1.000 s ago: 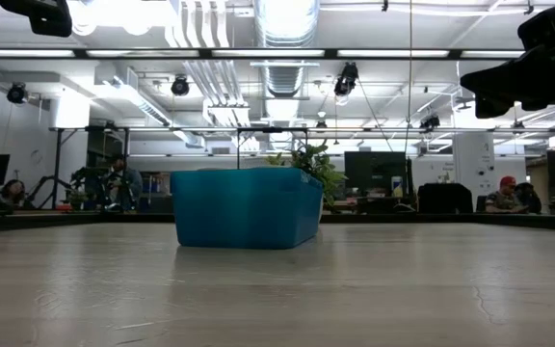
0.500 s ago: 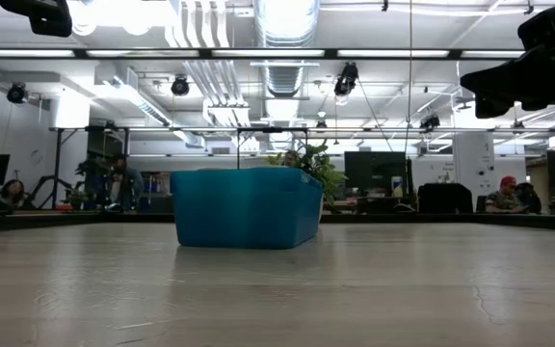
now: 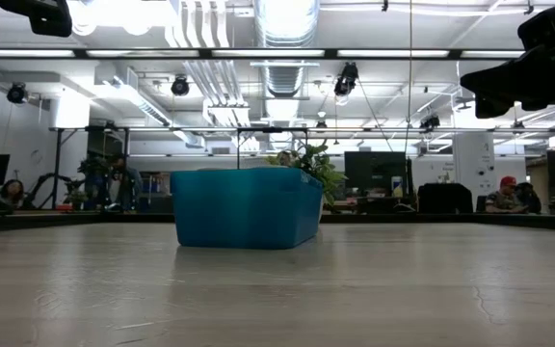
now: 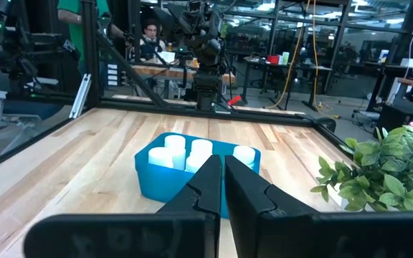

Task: Pick and place pill bottles into a basket
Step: Return to Home Position

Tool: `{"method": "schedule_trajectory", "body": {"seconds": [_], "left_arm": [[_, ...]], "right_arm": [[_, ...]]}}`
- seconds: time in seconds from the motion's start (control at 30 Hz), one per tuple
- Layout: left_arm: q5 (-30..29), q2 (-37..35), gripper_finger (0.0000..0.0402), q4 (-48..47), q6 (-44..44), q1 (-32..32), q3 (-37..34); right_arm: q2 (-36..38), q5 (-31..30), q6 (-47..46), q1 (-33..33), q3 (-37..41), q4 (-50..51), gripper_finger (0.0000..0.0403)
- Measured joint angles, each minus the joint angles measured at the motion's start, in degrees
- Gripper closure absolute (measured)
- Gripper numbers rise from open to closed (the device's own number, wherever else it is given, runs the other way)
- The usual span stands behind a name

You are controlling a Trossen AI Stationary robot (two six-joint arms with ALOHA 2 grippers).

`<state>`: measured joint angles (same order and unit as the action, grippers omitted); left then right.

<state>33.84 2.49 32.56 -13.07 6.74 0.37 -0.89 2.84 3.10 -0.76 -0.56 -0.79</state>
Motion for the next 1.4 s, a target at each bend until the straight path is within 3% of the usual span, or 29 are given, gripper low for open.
{"method": "schedule_trajectory", "body": {"seconds": [0.27, 0.47, 0.8, 1.13, 1.3, 1.4], "left_arm": [[0.05, -0.12, 0.0277, 0.00, 0.01, 0.01, 0.00], [0.05, -0.14, 0.0315, 0.02, 0.41, 0.02, 0.00], [0.05, -0.16, 0.0358, 0.02, 0.34, 0.02, 0.01], [0.05, -0.12, 0.0364, 0.00, 0.36, 0.00, -0.01], [0.04, -0.12, 0.0395, 0.00, 0.40, 0.00, -0.01], [0.03, -0.16, 0.0392, 0.00, 0.36, 0.02, 0.01]], "right_arm": [[0.00, 0.00, -0.03, 0.01, 0.00, -0.01, 0.0394], [0.01, -0.01, 0.05, 0.01, 0.00, 0.02, 0.0394], [0.01, -0.01, 0.08, -0.01, 0.00, -0.01, 0.0394], [0.01, 0.00, 0.06, 0.00, 0.00, 0.02, 0.0394], [-0.01, 0.01, 0.03, 0.01, 0.00, 0.02, 0.0394], [0.00, -0.01, 0.08, 0.01, 0.00, 0.02, 0.0394]]}}
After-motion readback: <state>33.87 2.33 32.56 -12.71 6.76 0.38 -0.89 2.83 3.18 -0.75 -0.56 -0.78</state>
